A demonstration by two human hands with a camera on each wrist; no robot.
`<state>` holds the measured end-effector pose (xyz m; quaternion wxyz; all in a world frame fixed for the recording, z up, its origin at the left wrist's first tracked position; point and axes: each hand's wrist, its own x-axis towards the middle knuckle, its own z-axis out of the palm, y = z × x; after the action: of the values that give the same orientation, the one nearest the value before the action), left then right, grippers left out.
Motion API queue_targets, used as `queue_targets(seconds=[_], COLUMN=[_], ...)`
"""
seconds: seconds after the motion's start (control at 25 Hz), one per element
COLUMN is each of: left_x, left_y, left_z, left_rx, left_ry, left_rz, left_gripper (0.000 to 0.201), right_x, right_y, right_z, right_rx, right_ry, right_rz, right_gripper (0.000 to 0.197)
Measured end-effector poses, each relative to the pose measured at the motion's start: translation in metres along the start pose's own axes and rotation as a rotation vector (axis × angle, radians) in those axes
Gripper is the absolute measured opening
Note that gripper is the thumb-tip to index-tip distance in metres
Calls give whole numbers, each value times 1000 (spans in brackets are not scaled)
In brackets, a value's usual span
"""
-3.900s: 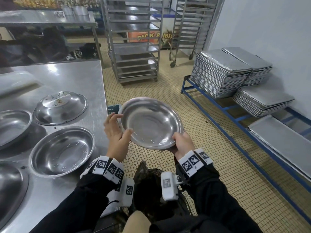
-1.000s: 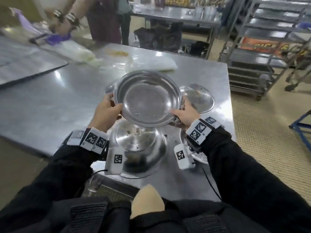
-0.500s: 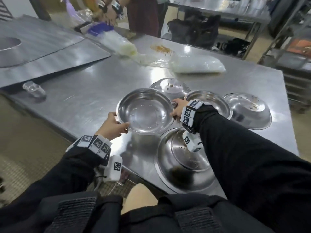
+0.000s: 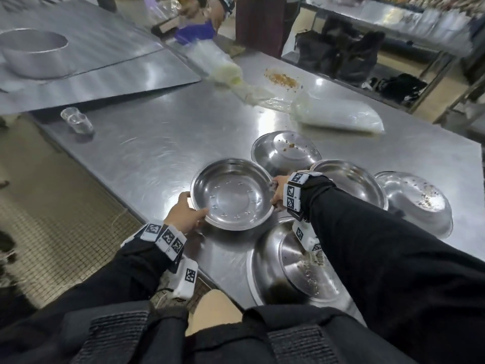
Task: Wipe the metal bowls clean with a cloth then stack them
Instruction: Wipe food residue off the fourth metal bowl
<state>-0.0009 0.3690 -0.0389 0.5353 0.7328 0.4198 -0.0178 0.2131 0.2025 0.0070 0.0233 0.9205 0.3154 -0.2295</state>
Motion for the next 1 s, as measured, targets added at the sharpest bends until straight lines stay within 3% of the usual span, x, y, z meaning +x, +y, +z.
queue_targets(seconds=[0.08,0.24,0.36,0.4,0.44,0.52,0.6,0.72,0.8,1.0], left_x=[-4,-12,-8,-4,2,13,31,67,92,161], left_y=[0,7,18,26,36,65,99,145,166,198], left_z=[1,1,2,3,4,7,14,29,40,66], left_rx=[36,247,317,314,309,316,361,420,491,717], left_ry=[44,84,173,188,184,132,65,14,-7,-173], left_rz=[21,47,54,76,111,177,204,240,270,244], left_gripper=[62,67,76,76,74,65,59,66,69,74], right_x=[2,14,9,13,13,15,19,34,48,97], right_y=[0,5,11,17,21,34,51,76,89,110], right_z=[1,3,-12,-18,-27,-47,-68,-88,-100,-114], right_rx=[-9,102,252,356,396,372,353,482,435,146], right_ry=[-1,-10,10,33,69,163,221,217,249,69], right_rz=[-12,-32,-34,-26,-26,-4,14,45,104,224], right_gripper=[30,44,22,24,39,50,43,29,29,33])
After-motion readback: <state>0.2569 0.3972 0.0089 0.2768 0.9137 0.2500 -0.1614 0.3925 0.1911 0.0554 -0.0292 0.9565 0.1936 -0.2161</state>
